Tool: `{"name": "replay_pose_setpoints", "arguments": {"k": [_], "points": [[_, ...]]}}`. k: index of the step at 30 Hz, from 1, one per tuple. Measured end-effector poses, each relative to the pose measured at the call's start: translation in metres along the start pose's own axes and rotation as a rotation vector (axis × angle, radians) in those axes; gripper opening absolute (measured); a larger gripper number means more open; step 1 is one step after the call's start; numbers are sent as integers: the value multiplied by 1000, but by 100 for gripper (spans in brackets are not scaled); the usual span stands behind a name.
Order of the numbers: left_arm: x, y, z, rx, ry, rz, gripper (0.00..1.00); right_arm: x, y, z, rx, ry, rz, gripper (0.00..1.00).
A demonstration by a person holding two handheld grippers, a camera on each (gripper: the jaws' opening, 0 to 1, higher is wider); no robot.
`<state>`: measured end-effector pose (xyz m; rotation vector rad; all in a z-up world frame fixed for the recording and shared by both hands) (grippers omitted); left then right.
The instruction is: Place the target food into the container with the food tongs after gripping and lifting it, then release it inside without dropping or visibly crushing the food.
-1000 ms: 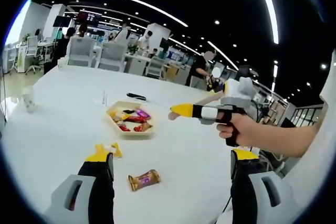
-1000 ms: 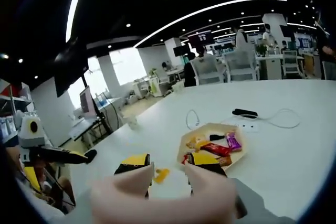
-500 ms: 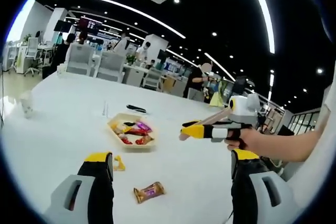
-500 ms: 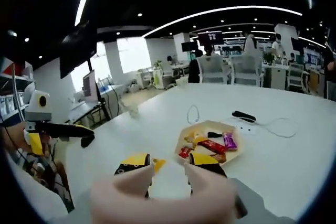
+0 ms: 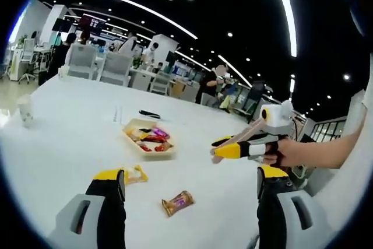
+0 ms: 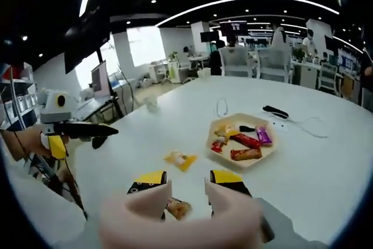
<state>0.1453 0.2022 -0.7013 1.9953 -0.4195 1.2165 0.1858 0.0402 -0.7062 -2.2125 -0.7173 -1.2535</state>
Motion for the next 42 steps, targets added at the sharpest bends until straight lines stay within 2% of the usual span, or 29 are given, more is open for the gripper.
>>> {"name": "replay_pose_setpoints", "arguments": {"k": [4,8,12,15,16,18,20,23,25,30,35,36,38,42], "points": [[-2,0,1,-26,-15,12,94,-13,-10,3,6,-9,-14,29],[-3,-8,1,-28,-3,-6,95,-23,-11,11,7,-24,10,29],[-3,-14,9,-19,-7,-10,95,-25,-12,21,54,-26,-13,29],[6,-15,11,-2,12,-26,95,-25,-13,26,90,-45,-23,29],[21,-16,9,20,70,-22,94,-23,-14,29,115,-44,-37,29],[25,-18,7,29,95,-24,94,-22,-13,34,115,-36,-73,29],[24,-24,5,51,94,-33,94,-25,-13,39,120,-58,-127,29],[22,-30,2,82,93,-43,94,-28,-19,45,158,-84,-125,29],[18,-32,-4,96,111,-57,94,-31,-22,46,178,-99,-154,29],[7,-36,-10,110,97,-82,94,-34,-26,49,206,-119,-205,29],[8,-36,-21,114,107,-67,93,-31,-26,53,236,-145,-261,28],[7,-38,-24,119,110,-71,93,-34,-26,54,252,-187,-305,28],[4,-39,-26,126,110,-82,93,-37,-30,57,286,-214,-390,28],[-8,-40,-31,132,95,-97,93,-42,-35,61,321,-236,-377,28]]}}
Point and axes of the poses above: the point that each gripper's makers call its tool centre point, and the gripper's own axes: z roughly forward along the fingers, y roughly to its right, x roughly out of its top, the point moved 3 cm from there along -z, roughly backward along the fingers, and after that the axes turned 1 degree about y, right-handed, at the moved point
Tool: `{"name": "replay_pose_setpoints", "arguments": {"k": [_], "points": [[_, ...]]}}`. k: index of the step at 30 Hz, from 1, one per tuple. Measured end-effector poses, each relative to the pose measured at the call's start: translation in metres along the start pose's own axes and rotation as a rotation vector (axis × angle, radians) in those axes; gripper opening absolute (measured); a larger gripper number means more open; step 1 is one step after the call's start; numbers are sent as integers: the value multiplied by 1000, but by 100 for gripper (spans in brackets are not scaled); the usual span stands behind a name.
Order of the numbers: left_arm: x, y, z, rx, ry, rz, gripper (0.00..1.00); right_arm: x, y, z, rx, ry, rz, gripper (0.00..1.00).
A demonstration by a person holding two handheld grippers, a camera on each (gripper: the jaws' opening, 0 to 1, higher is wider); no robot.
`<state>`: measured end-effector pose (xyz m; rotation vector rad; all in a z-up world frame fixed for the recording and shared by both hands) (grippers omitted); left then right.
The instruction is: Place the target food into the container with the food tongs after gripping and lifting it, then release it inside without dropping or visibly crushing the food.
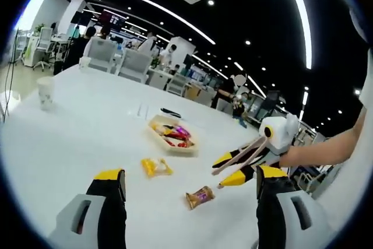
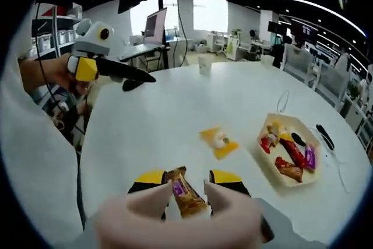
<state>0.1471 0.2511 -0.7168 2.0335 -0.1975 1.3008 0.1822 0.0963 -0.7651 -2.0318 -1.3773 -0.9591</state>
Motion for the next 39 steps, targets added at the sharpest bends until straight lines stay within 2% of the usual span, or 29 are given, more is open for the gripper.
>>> {"name": "replay_pose_setpoints", "arguments": {"k": [6,7,14,21,26,29,30,33,35,39], "points": [[-6,0,-3,11,-3,-15,93,-5,-5,8,32,-37,-60,28],[-5,1,-3,13,2,-17,93,-9,-6,13,56,-55,-54,28],[-4,8,-6,23,7,-14,93,-20,-6,31,110,-112,-105,28],[-8,14,-14,42,4,-19,92,-31,-7,37,125,-145,-78,28],[-10,17,-15,43,0,-14,92,-41,-7,41,102,-171,-109,28],[-12,20,-14,38,-8,-14,92,-49,-7,41,80,-189,-54,28],[-13,21,-13,36,-13,-12,92,-44,-2,41,51,-118,-3,28],[-15,24,-9,21,-23,-6,91,-48,-5,39,56,-124,-43,28],[-18,28,-8,12,-46,-9,91,-47,-5,40,42,-123,-28,28],[-18,33,-6,3,-24,-32,91,-44,-3,43,5,-160,13,29]]}}
Point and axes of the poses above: the point that each gripper's makers call its tool centre point, and the gripper's own axes: z roughly forward along the fingers, y roughly to its right, x roughly out of its top, the point moved 3 cm from there along -z, roughly backward along the fingers, and after that the axes turned 1 degree about y, right-handed, at the moved point
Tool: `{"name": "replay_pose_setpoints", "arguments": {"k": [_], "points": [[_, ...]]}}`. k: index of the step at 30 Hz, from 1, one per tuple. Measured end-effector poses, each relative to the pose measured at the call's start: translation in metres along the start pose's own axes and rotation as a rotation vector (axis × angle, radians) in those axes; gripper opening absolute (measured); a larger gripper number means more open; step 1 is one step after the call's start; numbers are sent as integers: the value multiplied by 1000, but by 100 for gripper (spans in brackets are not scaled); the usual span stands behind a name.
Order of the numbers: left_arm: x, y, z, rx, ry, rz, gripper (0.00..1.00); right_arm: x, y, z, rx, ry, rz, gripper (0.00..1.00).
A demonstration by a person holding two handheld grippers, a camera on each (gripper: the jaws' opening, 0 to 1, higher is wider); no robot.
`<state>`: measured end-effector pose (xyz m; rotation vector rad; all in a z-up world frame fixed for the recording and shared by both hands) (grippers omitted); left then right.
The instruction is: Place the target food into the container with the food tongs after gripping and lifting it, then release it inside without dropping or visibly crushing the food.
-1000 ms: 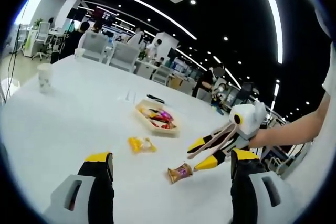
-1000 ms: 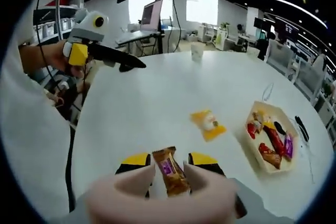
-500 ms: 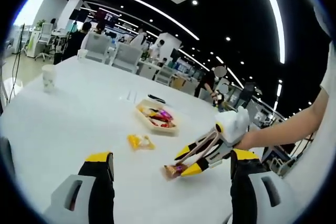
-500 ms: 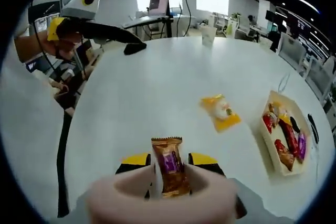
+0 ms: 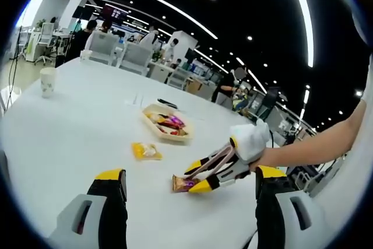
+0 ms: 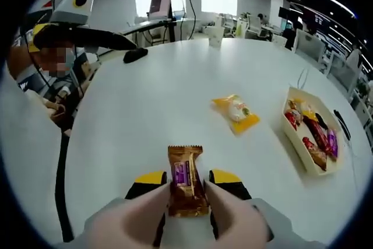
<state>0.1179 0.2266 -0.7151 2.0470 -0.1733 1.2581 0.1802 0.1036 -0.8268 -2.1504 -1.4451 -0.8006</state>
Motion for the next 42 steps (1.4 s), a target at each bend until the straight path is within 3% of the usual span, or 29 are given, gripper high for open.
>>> {"name": "replay_pose_setpoints", "arguments": {"k": [4,9,15,21,27,35,42], "points": [[-7,3,8,-20,-47,12,92,-1,0,0,-77,-39,65,29],[4,12,18,-55,-36,28,91,-4,1,-3,-62,31,70,28],[8,18,24,-68,-35,36,91,-3,0,-2,-104,22,131,25],[1,24,24,-84,-64,41,90,-2,7,-2,-153,13,222,22],[1,22,24,-94,-71,41,90,-5,10,-5,-149,51,318,20],[5,13,28,-100,-57,31,90,-5,10,-5,-129,41,384,20],[8,5,30,-92,-43,23,90,-9,0,-13,-102,40,382,20]]}}
Point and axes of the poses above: the point that each gripper's makers call its tool centre point, and the gripper's own axes: z roughly forward along the fingers, y roughly to its right, x roughly out of its top, the point moved 3 cm from there along -z, roughly backward along the fingers, and after that the axes turned 1 degree about y, right-handed, at the moved point
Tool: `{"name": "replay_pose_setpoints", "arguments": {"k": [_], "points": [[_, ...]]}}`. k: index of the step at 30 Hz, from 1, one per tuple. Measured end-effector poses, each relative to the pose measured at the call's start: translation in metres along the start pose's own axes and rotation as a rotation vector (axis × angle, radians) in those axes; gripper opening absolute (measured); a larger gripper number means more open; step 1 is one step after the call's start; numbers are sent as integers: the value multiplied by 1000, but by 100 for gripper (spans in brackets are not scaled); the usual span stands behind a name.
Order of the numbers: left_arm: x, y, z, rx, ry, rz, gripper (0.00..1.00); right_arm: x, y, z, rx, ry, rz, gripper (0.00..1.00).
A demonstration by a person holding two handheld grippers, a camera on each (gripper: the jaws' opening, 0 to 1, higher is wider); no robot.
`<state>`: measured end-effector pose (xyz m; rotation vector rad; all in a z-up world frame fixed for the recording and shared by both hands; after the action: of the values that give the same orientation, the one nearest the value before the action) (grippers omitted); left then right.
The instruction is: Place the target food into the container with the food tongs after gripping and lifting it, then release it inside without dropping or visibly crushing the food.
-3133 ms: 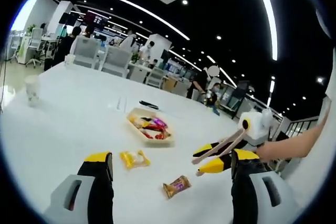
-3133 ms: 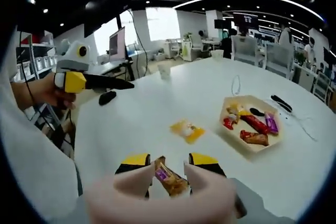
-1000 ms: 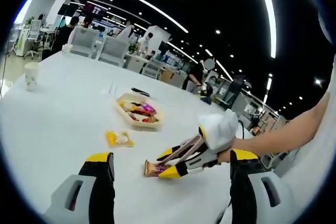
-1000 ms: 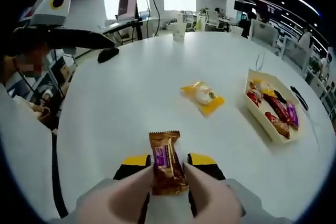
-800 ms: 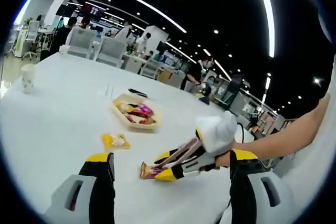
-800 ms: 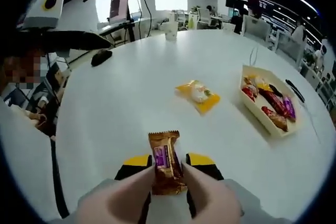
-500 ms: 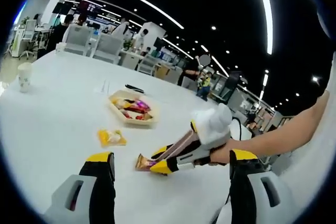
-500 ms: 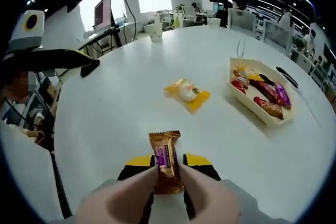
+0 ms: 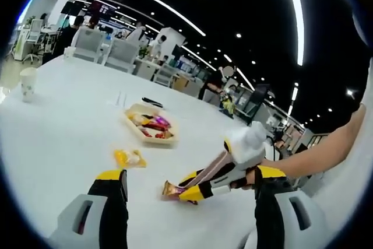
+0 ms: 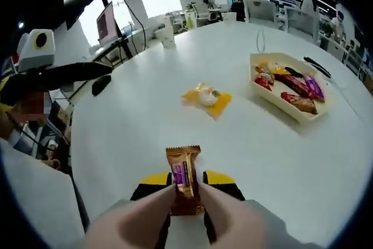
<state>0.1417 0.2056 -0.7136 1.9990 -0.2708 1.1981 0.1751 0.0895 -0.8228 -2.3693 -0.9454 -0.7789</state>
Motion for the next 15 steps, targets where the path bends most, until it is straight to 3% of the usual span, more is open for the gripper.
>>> {"name": "replay_pose_setpoints", "arguments": {"k": [15], "points": [[-5,-8,-6,31,2,-21,90,27,8,-23,14,74,-17,21]]}}
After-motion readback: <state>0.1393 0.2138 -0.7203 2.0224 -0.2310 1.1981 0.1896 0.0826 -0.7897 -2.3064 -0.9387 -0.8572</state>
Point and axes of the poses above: the point that each gripper's makers call its tool centre point, and the gripper's own axes: z roughly forward along the fingers, y roughly to its right, x roughly out of its top, the point moved 3 cm from there along -z, roughly backward along the fingers, and after that the axes turned 1 degree about y, right-handed, at the moved point
